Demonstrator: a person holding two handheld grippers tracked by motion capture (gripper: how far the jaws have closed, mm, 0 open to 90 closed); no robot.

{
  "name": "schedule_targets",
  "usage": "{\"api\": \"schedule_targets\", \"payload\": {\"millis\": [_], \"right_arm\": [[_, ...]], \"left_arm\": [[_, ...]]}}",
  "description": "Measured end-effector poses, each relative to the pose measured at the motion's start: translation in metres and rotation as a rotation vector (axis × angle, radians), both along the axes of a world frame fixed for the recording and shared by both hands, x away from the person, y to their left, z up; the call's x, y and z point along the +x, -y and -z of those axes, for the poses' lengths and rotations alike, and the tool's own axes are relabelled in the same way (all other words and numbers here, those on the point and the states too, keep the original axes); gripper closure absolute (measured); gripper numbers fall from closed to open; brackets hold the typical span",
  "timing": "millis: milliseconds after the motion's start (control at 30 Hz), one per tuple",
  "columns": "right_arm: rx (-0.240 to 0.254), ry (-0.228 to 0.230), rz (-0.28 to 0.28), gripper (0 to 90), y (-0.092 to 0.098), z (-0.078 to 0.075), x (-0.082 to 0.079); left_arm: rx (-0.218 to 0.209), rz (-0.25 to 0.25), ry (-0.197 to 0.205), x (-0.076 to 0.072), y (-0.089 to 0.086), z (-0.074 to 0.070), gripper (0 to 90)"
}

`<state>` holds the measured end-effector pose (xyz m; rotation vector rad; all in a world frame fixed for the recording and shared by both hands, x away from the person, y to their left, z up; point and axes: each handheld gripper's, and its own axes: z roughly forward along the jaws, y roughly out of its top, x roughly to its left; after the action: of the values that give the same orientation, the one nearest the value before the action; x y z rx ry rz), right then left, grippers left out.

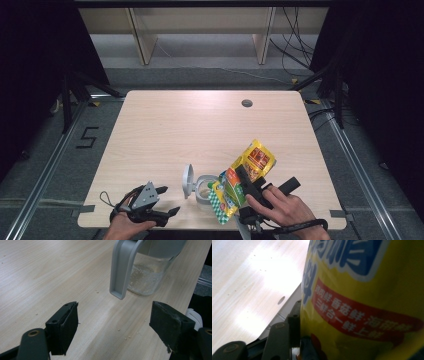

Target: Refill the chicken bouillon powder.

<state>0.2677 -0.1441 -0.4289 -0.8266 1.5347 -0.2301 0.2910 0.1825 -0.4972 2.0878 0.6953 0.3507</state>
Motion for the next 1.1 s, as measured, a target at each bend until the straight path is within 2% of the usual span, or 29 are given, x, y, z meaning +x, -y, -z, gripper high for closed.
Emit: {"api": "schedule_targets", "payload": {"millis": [33,133,167,200,267,567,633,700,733,800,833,867,900,933,967,1000,1067,1100], "right_arm": [[0.048,-0.024,-0.005,51.2,0.0025,0.0031,0.0013],[0.048,-0.014,-0.011,51.2,0.0013,-0.0003,-0.0004],[0.043,-0.01,-0.009,51.3,0.0003,-0.0006,-0.0006],[0.014,0.001,-0.022,51.3,-0.0004,-0.0013,-0.0003],[0.018,-0.024,-0.017,51.3,0.0001,0.001,0.0008],[0.013,-0.01,-0.027,51.4,0.0004,0.0013,0.0012],[0.018,-0.011,-0.026,51.3,0.0002,0.0,0.0005],[0.017,-0.009,-0.023,51.4,-0.0004,0.0014,0.0005],[0.02,-0.013,-0.025,51.6,-0.0001,0.0036,0.0009],[0.015,-0.018,-0.03,51.7,-0.0004,0.0034,0.0013],[0.009,-0.011,-0.033,51.8,-0.0008,0.0026,0.001],[0.014,-0.007,-0.033,51.8,-0.0009,0.0013,0.0003],[0.045,-0.013,-0.018,51.8,-0.0003,0.0015,-0.001],[0.024,-0.013,-0.021,51.8,-0.0007,-0.0007,-0.0009],[0.002,-0.03,0.022,51.8,-0.0018,-0.0017,-0.0025],[-0.018,-0.022,0.017,51.9,-0.0026,-0.001,-0.0019],[-0.021,-0.036,0.034,51.9,-0.0021,0.001,-0.0021],[-0.018,-0.04,0.032,51.9,-0.0018,0.0012,-0.002]], "left_arm": [[0.001,0.002,-0.005,-0.0001,0.0001,-0.0002,22.0],[0.002,-0.001,0.002,0.0,-0.0003,-0.0002,21.9],[0.016,0.001,0.004,0.0003,-0.0009,-0.0006,22.0],[0.025,0.0,0.007,0.0,-0.0016,-0.0011,21.9],[0.01,0.001,0.01,-0.0008,-0.0012,-0.0013,22.0],[-0.008,-0.009,0.001,-0.0008,-0.0017,-0.0013,22.0],[0.006,0.005,0.015,0.0003,-0.0019,-0.0012,22.0],[0.006,0.0,-0.004,-0.0007,-0.0015,-0.0011,22.0],[0.015,-0.001,0.009,-0.0004,-0.0019,-0.0014,22.0],[-0.008,-0.004,0.017,-0.0008,-0.001,-0.0011,22.0],[0.001,-0.008,0.009,-0.0008,-0.0019,-0.0012,22.0],[0.0,-0.003,0.012,-0.0004,-0.0018,-0.0012,22.0],[0.003,-0.001,0.013,-0.0003,-0.0019,-0.0011,22.0],[0.006,0.004,0.012,-0.0002,-0.0019,-0.0012,21.9],[0.023,0.012,0.023,0.0005,-0.0026,-0.0019,22.0],[0.007,-0.005,0.003,-0.0009,-0.0015,-0.0012,21.9],[0.024,0.002,0.01,-0.0002,-0.0026,-0.0021,22.0],[-0.011,-0.006,0.006,-0.0011,-0.0007,-0.0012,22.0]]}}
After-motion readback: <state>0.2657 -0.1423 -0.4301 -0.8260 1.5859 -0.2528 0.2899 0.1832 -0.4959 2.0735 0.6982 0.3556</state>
